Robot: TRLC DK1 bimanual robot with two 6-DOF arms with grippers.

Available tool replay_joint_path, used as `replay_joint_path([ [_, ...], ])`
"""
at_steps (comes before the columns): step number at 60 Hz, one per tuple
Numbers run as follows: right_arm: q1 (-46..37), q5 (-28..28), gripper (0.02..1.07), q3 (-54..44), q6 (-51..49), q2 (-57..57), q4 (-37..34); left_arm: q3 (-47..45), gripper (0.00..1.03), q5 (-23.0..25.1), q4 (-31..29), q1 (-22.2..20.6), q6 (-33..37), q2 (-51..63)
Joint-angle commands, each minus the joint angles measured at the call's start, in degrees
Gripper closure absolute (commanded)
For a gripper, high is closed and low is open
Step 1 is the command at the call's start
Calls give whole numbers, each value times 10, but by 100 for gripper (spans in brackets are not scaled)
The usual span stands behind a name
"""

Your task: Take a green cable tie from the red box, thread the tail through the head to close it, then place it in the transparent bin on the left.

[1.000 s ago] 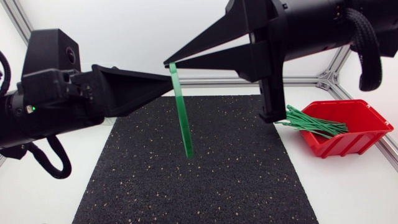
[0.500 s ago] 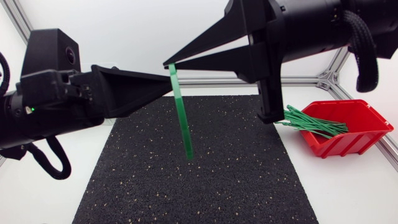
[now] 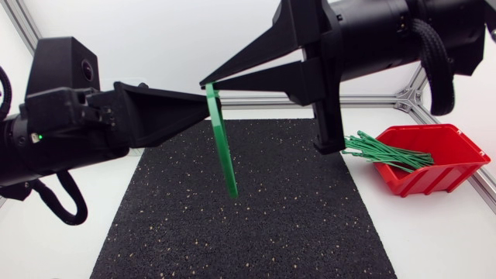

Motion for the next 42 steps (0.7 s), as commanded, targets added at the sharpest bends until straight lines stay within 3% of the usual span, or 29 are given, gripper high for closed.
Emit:
replay_joint_path([
  [1, -2, -1, 101, -14, 26, 24, 8, -9, 100, 3, 5, -8, 10, -14],
  [42, -50, -3, 101, -24, 39, 27, 8, -5, 100, -15, -14, -13, 30, -24],
])
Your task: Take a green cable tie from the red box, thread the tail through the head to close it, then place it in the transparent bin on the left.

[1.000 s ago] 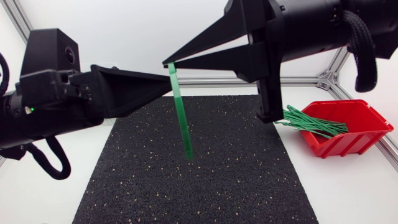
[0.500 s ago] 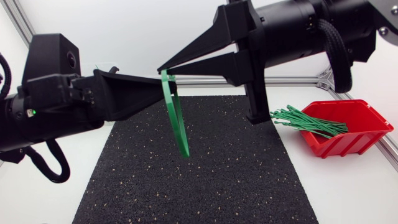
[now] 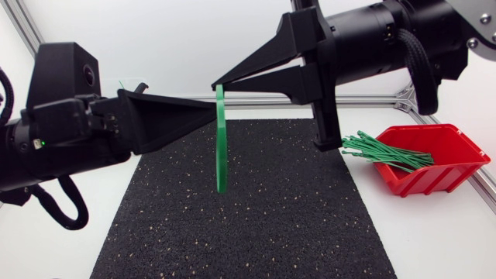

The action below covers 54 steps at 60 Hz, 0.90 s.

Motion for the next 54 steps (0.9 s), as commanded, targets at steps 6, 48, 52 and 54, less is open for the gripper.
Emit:
replay_joint_path([
  [6, -5, 10, 101, -13, 23, 14, 4, -1, 100, 1, 3, -6, 11, -20],
  [48, 46, 3, 43, -8, 3, -38, 33, 7, 100, -18, -16, 10, 30, -19],
  [52, 39, 4, 43, -12, 2, -45, 33, 11, 100, -17, -18, 18, 33, -19],
  [54, 32, 4, 43, -14, 2, -47, 31, 15, 100, -16, -19, 27, 35, -19],
])
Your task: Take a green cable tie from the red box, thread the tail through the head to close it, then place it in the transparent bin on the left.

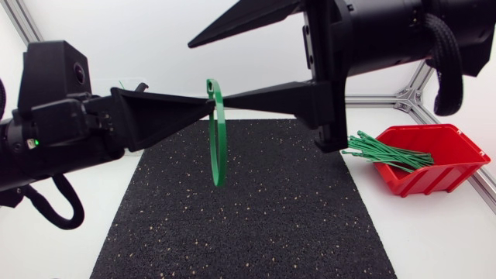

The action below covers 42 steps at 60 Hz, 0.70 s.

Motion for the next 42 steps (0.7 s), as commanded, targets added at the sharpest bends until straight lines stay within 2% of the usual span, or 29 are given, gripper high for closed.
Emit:
replay_joint_path([
  [1, -14, -2, 43, -15, 3, -14, 1, 15, 100, 1, 0, 17, 10, -7],
  [16, -46, -2, 43, -23, -5, -6, -4, 22, 100, 4, -15, 26, 31, -2],
  [23, -50, -6, 43, -24, -22, 16, -6, 34, 100, 39, -31, 26, 43, 15],
  [26, -51, -8, 44, -25, -33, 23, -7, 40, 100, 75, -42, 30, 57, 30],
  [33, -66, -10, 48, -20, -48, 37, -6, 39, 100, 81, -56, 31, 81, 26],
  [42, -77, -11, 48, -7, -52, 54, -7, 37, 100, 85, -70, 33, 108, 16],
])
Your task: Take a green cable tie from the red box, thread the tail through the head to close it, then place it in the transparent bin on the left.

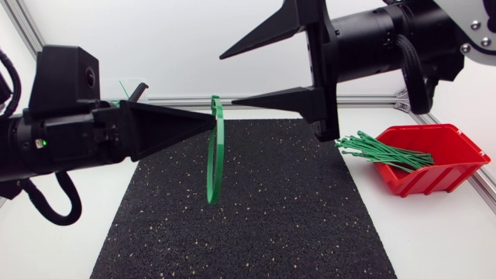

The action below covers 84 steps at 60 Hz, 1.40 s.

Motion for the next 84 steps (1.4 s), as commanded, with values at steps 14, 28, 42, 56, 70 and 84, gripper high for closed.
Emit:
replay_joint_path([
  [14, -23, -4, 53, 8, -18, 33, -4, 14, 100, 10, -6, 6, 50, -17],
  [28, 2, -4, 61, 17, -21, 41, -7, 12, 100, 19, -6, 5, 62, -12],
  [42, 24, -2, 65, 27, -21, 44, -9, 17, 100, 23, -6, 7, 66, -2],
  [56, 30, -1, 73, 25, -22, 46, -19, 18, 100, 23, -6, 8, 65, -2],
  [70, 35, -1, 77, 24, -23, 45, -26, 16, 100, 23, -6, 8, 65, -2],
  [84, 33, 1, 82, 28, -23, 45, -26, 16, 100, 23, -6, 5, 65, -1],
])
